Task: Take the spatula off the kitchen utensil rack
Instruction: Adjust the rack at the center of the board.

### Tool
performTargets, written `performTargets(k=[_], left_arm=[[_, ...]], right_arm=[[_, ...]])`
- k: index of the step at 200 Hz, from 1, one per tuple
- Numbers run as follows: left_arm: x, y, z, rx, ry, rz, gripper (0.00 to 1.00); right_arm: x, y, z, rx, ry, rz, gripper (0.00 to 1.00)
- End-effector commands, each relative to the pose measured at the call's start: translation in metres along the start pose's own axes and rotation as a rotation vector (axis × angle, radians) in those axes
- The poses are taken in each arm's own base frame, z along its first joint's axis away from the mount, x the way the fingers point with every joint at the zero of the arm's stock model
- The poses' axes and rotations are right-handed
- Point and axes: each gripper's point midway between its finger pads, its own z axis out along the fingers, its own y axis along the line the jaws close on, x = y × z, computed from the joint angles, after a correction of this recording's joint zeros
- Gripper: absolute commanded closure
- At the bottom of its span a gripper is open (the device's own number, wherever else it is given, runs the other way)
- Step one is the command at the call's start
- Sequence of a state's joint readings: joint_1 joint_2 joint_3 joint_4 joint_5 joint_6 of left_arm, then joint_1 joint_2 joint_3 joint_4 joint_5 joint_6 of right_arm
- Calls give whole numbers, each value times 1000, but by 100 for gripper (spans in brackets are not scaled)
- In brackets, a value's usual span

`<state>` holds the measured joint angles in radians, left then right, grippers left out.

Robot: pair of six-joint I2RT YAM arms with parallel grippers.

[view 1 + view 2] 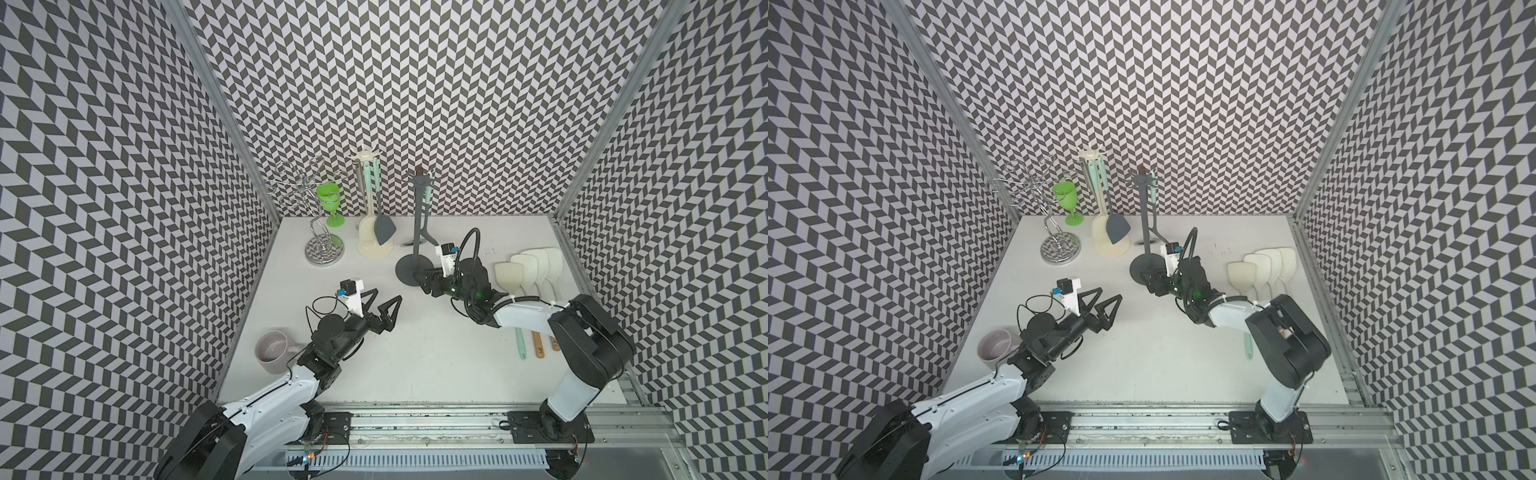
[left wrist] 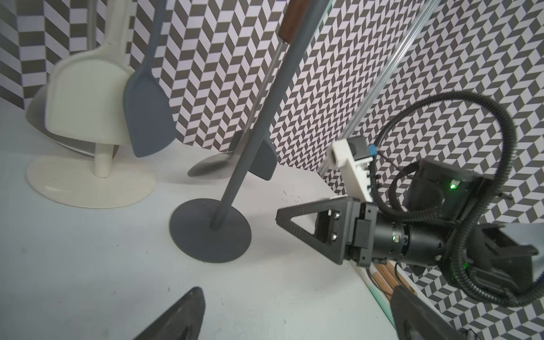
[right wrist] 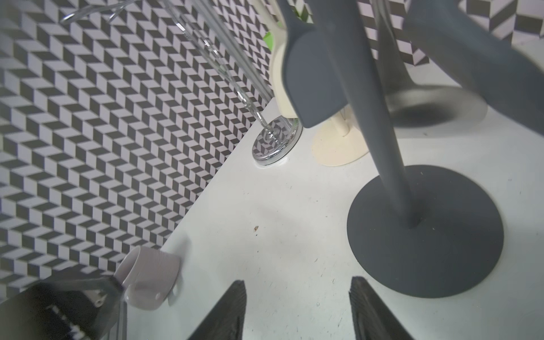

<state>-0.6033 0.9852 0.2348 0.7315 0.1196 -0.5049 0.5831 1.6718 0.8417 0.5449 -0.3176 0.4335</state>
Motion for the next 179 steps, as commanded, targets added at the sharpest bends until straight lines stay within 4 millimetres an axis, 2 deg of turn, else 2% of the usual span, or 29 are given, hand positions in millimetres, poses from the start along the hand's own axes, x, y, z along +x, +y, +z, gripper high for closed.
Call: performTargets(k=[1,49,82,98,126,157,179], left_arm=[[-8,-22,12,67,-2,50,0],[23,-31,44,57,134,84,0],[26,-33,44,68,138,100,0],[22,-26,41,38,118,104,0],[13,-12,33,-5,67,93,0],[7,3,30,-15,56,55,0],[4,7,29,-6,46,34,0]], right_arm=[[-12,5,-19,0,-22,-66,32],[-42,-7,-44,76,-103,-91,21],[-74,-15,-55,91,-172,-85,20],[-90,-17,-56,90,-200,-95,23],[-115,-14,-51,66,-236,-136,31],[-133,-2,-33,-11,-259,-231,34],[-144,-10,-16,7,-268,-265,39]])
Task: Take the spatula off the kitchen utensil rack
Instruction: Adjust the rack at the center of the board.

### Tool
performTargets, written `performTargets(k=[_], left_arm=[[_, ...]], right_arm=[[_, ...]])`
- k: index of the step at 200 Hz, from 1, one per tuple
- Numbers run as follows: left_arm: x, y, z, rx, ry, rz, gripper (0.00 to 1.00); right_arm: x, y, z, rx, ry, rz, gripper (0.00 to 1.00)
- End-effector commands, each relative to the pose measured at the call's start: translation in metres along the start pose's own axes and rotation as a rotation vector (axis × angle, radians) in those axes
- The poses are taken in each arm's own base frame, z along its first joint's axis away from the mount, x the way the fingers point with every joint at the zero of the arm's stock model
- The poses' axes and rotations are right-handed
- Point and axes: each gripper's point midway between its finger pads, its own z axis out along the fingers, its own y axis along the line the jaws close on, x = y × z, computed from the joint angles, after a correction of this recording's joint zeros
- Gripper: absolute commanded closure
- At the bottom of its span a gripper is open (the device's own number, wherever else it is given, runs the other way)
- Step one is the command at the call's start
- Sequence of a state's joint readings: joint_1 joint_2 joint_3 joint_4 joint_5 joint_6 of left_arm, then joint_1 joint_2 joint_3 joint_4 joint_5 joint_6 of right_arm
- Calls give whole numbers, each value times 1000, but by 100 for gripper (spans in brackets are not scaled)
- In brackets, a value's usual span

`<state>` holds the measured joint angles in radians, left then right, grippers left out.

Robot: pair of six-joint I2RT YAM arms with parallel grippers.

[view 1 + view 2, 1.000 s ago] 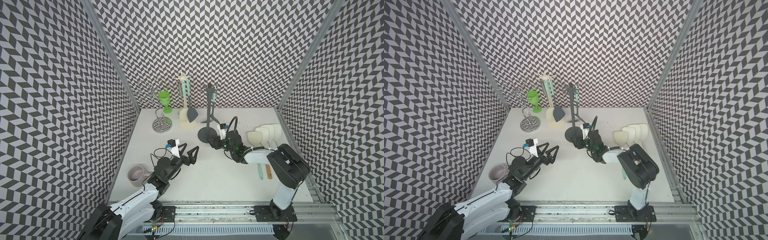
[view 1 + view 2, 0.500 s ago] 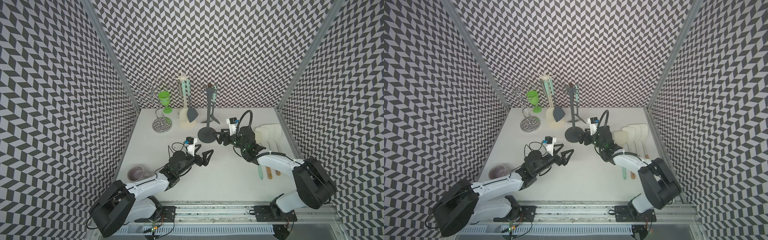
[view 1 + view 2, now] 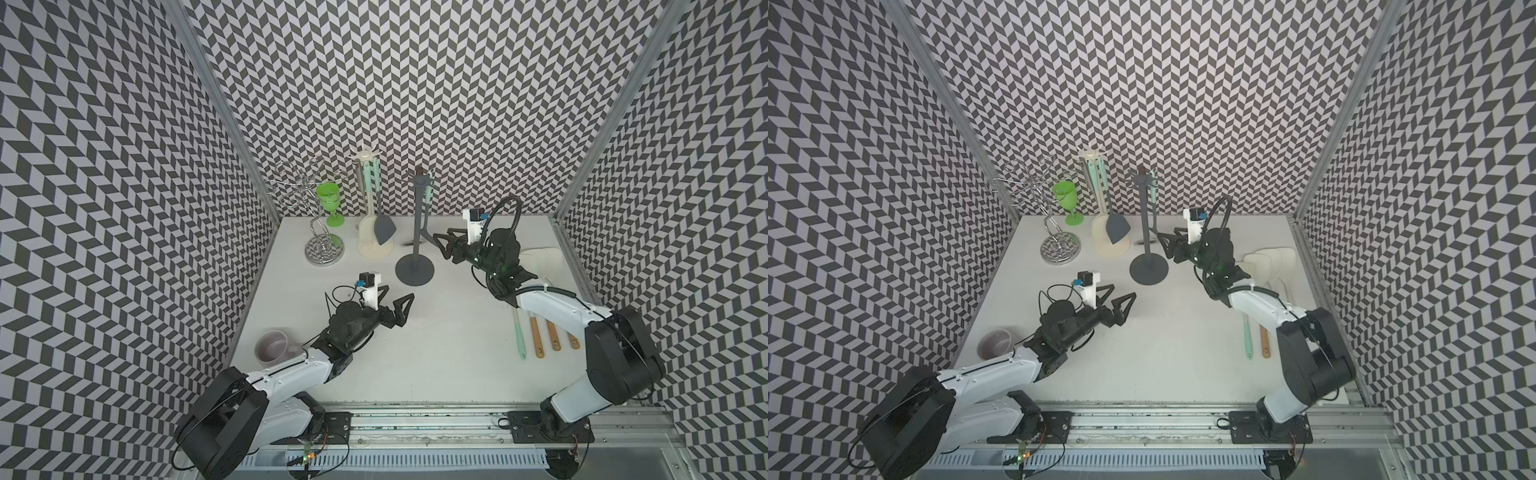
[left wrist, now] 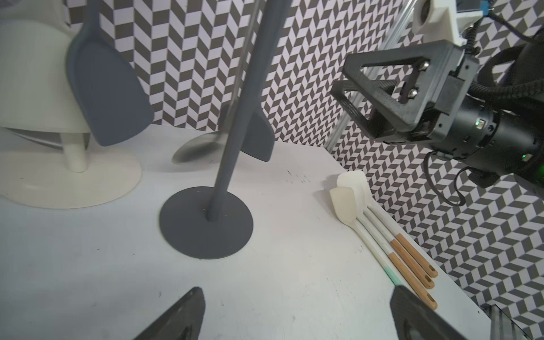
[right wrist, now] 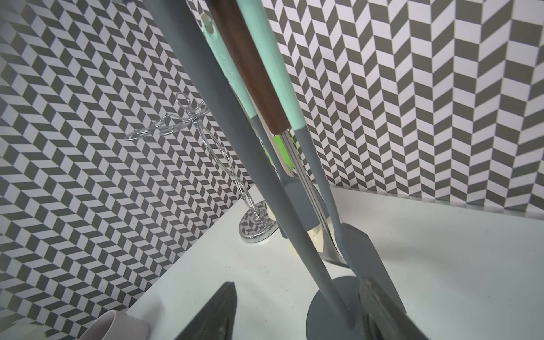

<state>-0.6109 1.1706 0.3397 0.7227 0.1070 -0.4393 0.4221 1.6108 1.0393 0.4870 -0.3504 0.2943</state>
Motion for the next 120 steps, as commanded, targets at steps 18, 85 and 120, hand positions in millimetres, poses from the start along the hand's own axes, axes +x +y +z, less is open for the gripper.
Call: performTargets(k=[18,85,120], left_arm=[[-8,-5,-3,49,-31,-23,0],[-12,-6,-7,54,-48,-16,0],[-14,-7,-9,56,-57,-12,0]], right_arm=[[-19,-8,33,-3,-50,-114,44],[-38,-28,76,49,-51,-171,50],[-41,-33,87,57,-45,-185,55]])
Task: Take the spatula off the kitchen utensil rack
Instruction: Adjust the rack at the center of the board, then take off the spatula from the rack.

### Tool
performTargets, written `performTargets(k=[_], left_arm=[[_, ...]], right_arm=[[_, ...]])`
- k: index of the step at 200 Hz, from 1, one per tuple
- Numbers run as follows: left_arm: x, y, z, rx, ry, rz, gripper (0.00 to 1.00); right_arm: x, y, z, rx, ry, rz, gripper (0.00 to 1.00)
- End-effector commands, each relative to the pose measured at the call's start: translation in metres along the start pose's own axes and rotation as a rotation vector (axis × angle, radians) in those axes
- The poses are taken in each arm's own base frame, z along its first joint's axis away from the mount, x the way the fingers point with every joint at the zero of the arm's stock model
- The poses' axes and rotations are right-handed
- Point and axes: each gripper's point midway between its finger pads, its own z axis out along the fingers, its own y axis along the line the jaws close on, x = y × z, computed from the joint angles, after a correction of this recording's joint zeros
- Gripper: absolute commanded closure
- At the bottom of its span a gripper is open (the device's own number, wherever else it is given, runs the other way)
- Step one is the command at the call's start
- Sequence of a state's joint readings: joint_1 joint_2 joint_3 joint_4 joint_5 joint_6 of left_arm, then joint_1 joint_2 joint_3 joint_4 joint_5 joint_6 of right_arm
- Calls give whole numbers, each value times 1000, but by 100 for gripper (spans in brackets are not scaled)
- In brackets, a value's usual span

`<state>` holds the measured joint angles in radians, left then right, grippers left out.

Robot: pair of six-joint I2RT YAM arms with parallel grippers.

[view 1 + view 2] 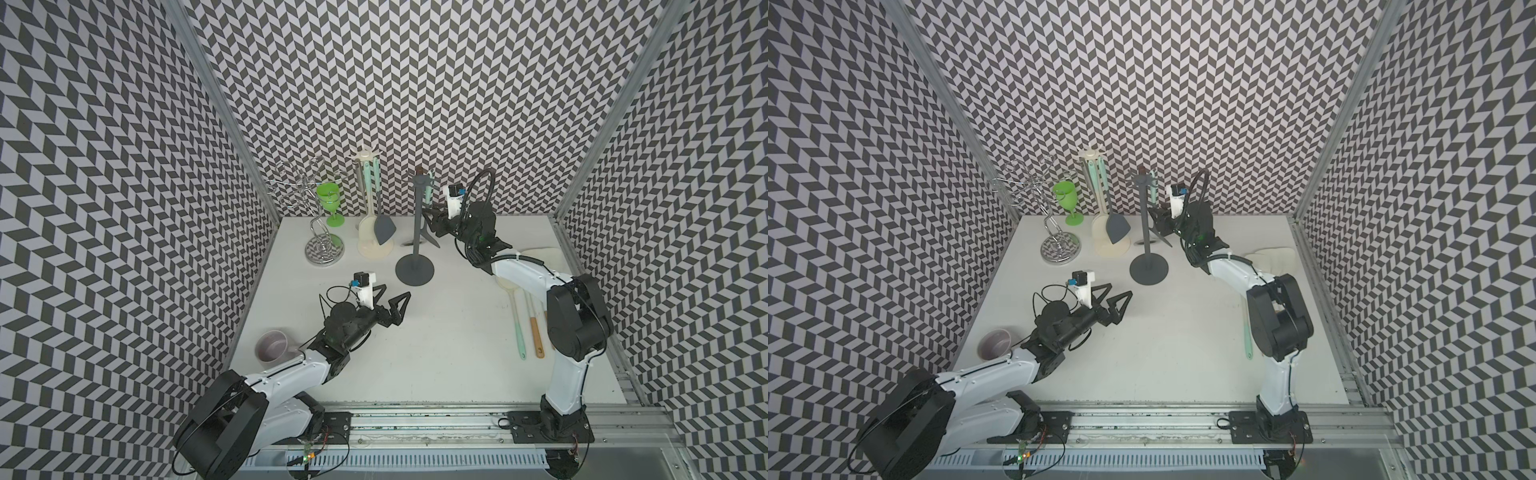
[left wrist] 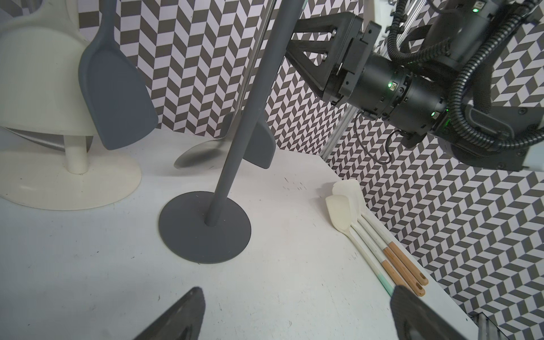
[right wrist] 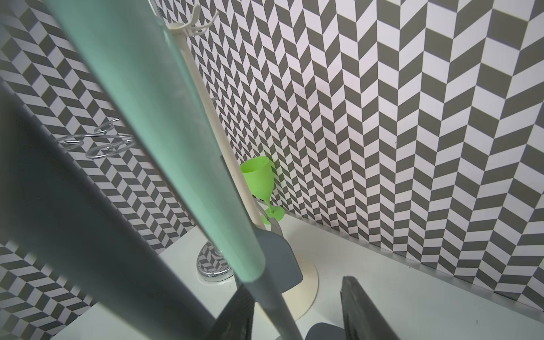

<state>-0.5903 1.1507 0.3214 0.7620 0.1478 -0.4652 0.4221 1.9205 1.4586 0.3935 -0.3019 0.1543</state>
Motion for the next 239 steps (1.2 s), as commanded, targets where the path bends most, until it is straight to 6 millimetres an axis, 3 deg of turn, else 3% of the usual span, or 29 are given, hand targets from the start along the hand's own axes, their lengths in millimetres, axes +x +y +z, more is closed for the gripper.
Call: performTargets(k=[1,29,112,156,185,239], left_arm=[[-7,-5,-4,21,-29,11,0],[-8,-5,-5,21,-34,12,0],[-10,-6,-7,25,-44,15,0],[-12,-7,-10,25,-56,20,0],[-15,-9,-13,27,-67,25,0],[-16,-11,-15,30,-76,34,0]], right_arm=[[-7,-5,7,15,-16,-40,56],[-11,-3,8,6,-25,-64,62],[-26,-3,-1,49,-31,-129,92],[-40,-4,-14,121,-58,-159,95],[-48,-15,-21,224,-71,-139,100],[-61,-33,-31,358,-79,-108,100]])
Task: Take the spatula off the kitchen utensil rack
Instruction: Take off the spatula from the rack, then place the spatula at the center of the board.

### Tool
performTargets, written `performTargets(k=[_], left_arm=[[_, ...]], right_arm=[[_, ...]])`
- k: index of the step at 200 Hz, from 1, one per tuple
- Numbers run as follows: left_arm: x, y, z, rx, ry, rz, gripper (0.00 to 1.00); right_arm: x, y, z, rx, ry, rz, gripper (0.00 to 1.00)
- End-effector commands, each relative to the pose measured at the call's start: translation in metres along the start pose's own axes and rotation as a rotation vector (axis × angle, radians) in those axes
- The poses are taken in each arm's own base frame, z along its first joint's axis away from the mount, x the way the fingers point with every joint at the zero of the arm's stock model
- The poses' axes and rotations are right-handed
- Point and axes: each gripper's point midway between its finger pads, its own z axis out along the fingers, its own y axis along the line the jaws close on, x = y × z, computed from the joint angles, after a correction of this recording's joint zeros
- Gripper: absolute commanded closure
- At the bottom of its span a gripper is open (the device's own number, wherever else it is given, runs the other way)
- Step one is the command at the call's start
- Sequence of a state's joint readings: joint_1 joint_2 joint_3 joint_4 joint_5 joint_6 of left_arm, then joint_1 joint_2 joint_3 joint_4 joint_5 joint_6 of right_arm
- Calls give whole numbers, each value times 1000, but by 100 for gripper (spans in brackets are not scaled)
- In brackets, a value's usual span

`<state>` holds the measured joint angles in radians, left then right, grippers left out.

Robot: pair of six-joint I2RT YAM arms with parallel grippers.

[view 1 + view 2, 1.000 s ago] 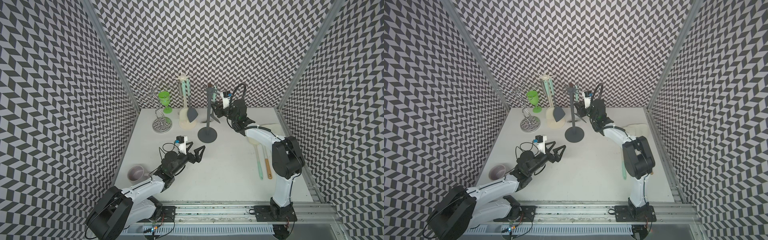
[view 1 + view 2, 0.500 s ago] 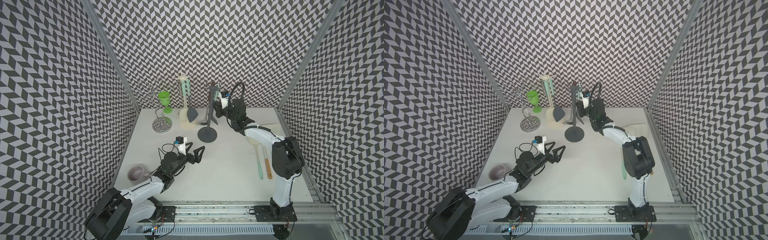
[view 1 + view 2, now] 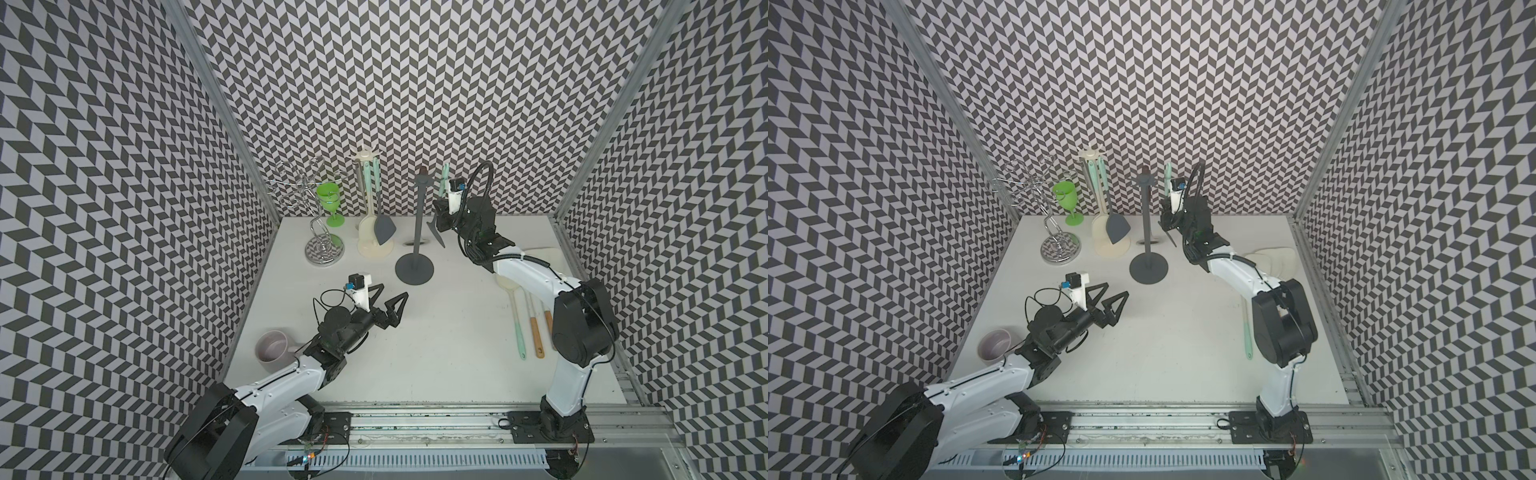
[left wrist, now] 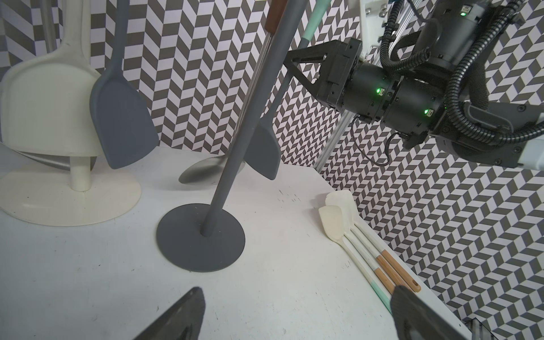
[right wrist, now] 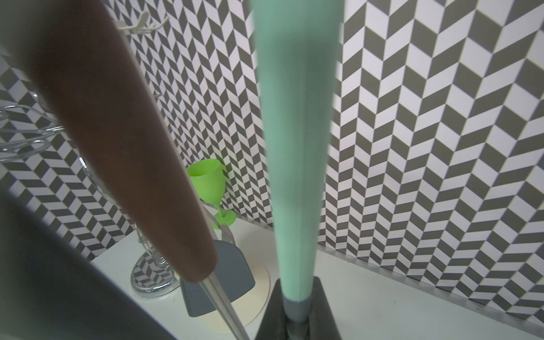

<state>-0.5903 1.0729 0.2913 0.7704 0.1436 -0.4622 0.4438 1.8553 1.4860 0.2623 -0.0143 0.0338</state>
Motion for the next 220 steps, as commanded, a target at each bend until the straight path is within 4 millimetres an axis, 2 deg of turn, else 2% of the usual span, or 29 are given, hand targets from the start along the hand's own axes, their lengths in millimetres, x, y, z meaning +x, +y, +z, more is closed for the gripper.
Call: performTargets(k=[1,37,60,89,111,140,220], left_arm=[[-4,-3,-3,9,-24,23,0],[-6,-5,-5,7,-28,38,0],[-7,-7,-7,6,-40,47,0],[-6,-9,-7,9,-37,46,0],[-5,-12,-6,19,-32,50,0],[-5,-16,-5,37,-28,47,0],[-8,-22,-7,71,-29,19,0]], right_arm=[[-36,-14,-12,97,-72,16,100],[-36,-23,-28,145,-67,3,100],[-38,-22,-52,146,-79,-3,100],[-27,-13,-78,96,-60,-31,100],[-10,-6,-93,56,-17,-46,100],[16,15,-106,-15,55,-77,100],[109,95,-119,-135,290,-216,100]])
